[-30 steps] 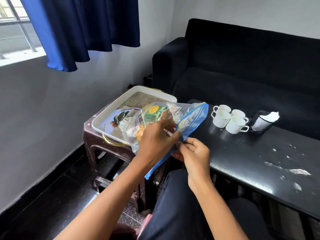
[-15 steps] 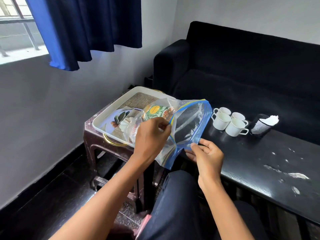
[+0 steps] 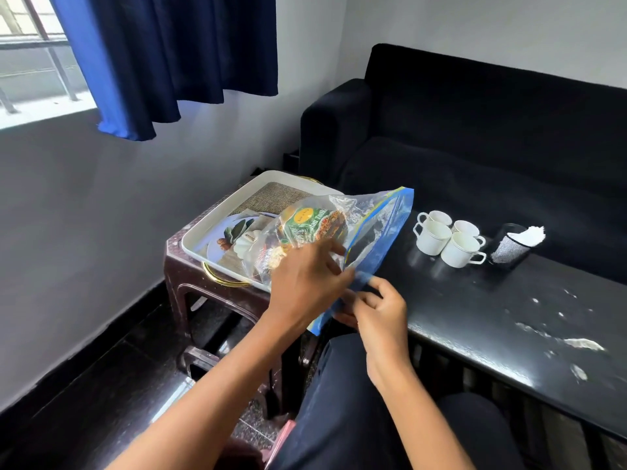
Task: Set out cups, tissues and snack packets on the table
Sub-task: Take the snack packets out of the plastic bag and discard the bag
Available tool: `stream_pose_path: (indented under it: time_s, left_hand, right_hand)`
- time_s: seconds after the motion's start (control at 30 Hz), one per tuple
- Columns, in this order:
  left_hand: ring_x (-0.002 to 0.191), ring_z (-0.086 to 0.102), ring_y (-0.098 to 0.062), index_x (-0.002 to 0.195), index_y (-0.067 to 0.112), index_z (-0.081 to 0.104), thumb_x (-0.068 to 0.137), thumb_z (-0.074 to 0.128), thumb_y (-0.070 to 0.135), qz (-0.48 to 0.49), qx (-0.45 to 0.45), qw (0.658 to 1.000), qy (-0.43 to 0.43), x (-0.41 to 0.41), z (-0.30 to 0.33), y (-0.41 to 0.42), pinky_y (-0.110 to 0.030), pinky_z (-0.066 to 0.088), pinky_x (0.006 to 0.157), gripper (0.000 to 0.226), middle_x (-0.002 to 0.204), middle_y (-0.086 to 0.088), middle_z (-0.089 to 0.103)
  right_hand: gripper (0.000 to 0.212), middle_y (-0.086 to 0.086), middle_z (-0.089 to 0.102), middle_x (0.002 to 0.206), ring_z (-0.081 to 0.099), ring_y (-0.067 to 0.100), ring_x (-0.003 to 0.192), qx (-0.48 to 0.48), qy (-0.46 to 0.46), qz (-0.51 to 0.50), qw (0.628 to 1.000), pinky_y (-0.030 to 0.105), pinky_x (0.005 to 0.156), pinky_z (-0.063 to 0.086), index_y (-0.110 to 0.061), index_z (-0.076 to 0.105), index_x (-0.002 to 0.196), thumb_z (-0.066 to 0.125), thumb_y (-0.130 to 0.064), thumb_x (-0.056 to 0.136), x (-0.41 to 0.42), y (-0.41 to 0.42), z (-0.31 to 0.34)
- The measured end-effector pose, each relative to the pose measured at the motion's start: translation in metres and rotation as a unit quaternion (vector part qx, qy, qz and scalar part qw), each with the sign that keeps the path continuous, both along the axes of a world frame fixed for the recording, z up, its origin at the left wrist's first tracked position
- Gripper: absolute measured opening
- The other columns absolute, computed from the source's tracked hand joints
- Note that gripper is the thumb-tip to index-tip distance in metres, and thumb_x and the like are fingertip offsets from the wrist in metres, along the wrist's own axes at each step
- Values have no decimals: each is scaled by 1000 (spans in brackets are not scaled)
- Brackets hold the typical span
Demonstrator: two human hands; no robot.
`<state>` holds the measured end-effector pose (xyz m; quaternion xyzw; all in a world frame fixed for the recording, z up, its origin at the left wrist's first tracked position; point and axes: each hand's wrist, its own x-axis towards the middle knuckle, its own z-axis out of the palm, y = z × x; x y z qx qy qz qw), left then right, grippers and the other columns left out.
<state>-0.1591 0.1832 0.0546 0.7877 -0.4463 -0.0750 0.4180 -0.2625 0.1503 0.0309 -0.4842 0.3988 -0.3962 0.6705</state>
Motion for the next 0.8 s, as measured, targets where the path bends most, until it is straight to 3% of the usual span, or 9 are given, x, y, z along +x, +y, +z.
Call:
stream_pose_path:
  time_s: [0.1, 0.23, 0.37, 0.5, 0.57, 0.63, 0.73, 0.8]
  left_hand:
    - [85, 65, -15, 105, 31, 64, 80, 61, 31, -16, 42, 998, -41, -8, 0, 0, -28, 44, 65, 25, 68, 11, 61]
    - [89, 64, -22, 110, 29, 66, 83, 57, 21, 1, 18, 999, -47, -6, 1, -1, -32, 48, 70, 30, 84, 4, 72]
    - [77, 63, -18, 108, 27, 69, 85, 58, 22, 60, -28, 997, -30, 12, 3, 3, -27, 38, 61, 27, 75, 3, 70]
    - [65, 58, -15, 102, 24, 70, 87, 60, 35, 85, -52, 995, 1, 18, 4, 2, -27, 34, 55, 21, 62, 7, 62]
    - [66, 60, -16, 99, 25, 70, 88, 59, 39, 92, -64, 994, 15, 15, 4, 2, -28, 37, 55, 21, 64, 6, 63]
    - [67, 60, -17, 98, 24, 70, 87, 59, 33, 103, -84, 991, 27, 13, 4, 2, -29, 42, 57, 18, 66, 7, 64]
    - [59, 56, -14, 94, 23, 71, 83, 59, 24, 113, -136, 983, 39, 5, 6, 0, -30, 45, 58, 17, 59, 8, 59]
    - [52, 49, -5, 91, 23, 71, 81, 60, 21, 105, -169, 979, 41, -3, 8, -3, -26, 41, 55, 14, 53, 10, 53]
  right_hand:
    - [25, 1, 71, 63, 65, 13, 59, -4, 12, -28, 1000, 22, 54, 56, -6, 59, 106, 61, 7, 84, -7, -8, -1]
    - [30, 6, 71, 64, 65, 12, 55, -6, 25, -58, 998, 21, 51, 54, -7, 58, 107, 62, 10, 82, -16, -14, -6]
    - [30, 10, 68, 65, 69, 17, 55, -4, 40, -90, 995, 21, 50, 54, -12, 55, 102, 59, 10, 83, -29, -20, -17]
    - [32, 13, 69, 74, 71, 19, 59, -13, 67, -90, 994, 23, 51, 54, -9, 54, 110, 61, 7, 83, -32, -20, -22]
    - [34, 9, 69, 78, 69, 20, 64, -69, 126, -119, 982, 32, 62, 57, -10, 54, 111, 63, 3, 81, -31, -19, -21]
    - [38, 3, 65, 86, 64, 19, 74, -185, 203, -168, 947, 41, 76, 54, -13, 53, 112, 66, 0, 79, -31, -17, -14]
    - [33, 1, 58, 94, 58, 21, 85, -345, 199, -218, 891, 34, 75, 50, -10, 59, 108, 65, 3, 78, -28, -16, 6]
    - [27, -1, 59, 95, 60, 15, 88, -392, 168, -196, 883, 25, 75, 50, -11, 62, 103, 62, 5, 81, -21, -18, 19]
